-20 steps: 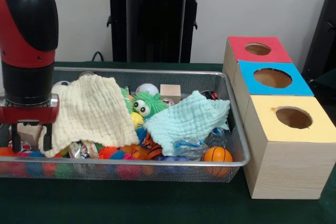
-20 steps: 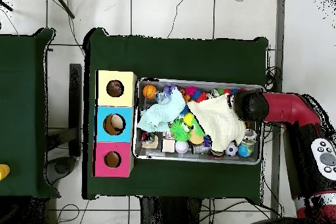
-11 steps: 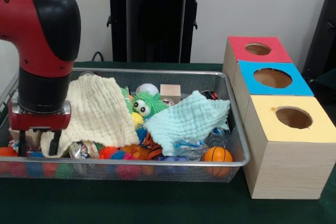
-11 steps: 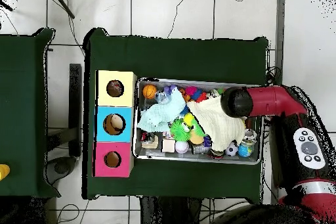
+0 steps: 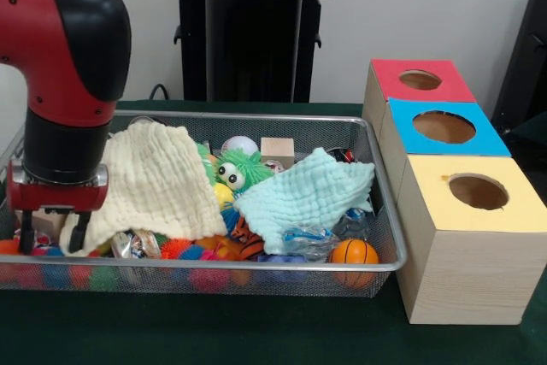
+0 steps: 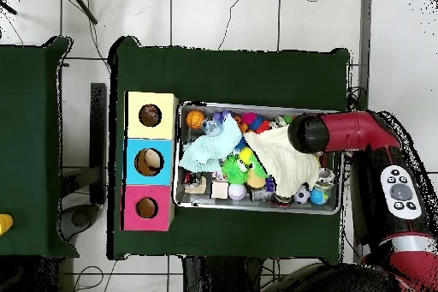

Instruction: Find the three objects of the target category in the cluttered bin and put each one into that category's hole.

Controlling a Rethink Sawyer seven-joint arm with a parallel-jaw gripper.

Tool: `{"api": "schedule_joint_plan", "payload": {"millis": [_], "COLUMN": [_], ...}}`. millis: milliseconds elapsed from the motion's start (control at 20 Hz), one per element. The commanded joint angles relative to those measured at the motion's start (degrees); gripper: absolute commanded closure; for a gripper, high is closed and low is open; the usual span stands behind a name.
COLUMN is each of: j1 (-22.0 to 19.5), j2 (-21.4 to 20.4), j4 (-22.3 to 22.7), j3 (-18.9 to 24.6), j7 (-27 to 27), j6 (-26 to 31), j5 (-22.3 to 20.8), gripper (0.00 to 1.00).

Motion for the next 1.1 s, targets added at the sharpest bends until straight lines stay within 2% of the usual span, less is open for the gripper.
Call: {"api": "schedule_joint_plan", "payload": {"millis": [50,300,500,750,900,1100], "j1": [-0.63,-0.95,0.66,3.30,3.32,3.10], "j2": [-1.58,-2.91,-2.35,0.88,2.96,4.81], "j4": [-1.42,-0.99,-1.09,0.18,0.85,1.79], "j3": [-1.74,-2.25,-4.76,-7.16,-7.27,-7.47], "j7": [-10.79,-13.05,-9.75,-4.85,-4.18,-2.13], "j6": [5.42,5.57,6.81,9.85,10.33,7.72], "j5": [-2.07,-2.67,-3.28,-1.51,-0.04,0.43], "gripper": [0.00,0.00,0.00,0.00,0.00,0.00]}}
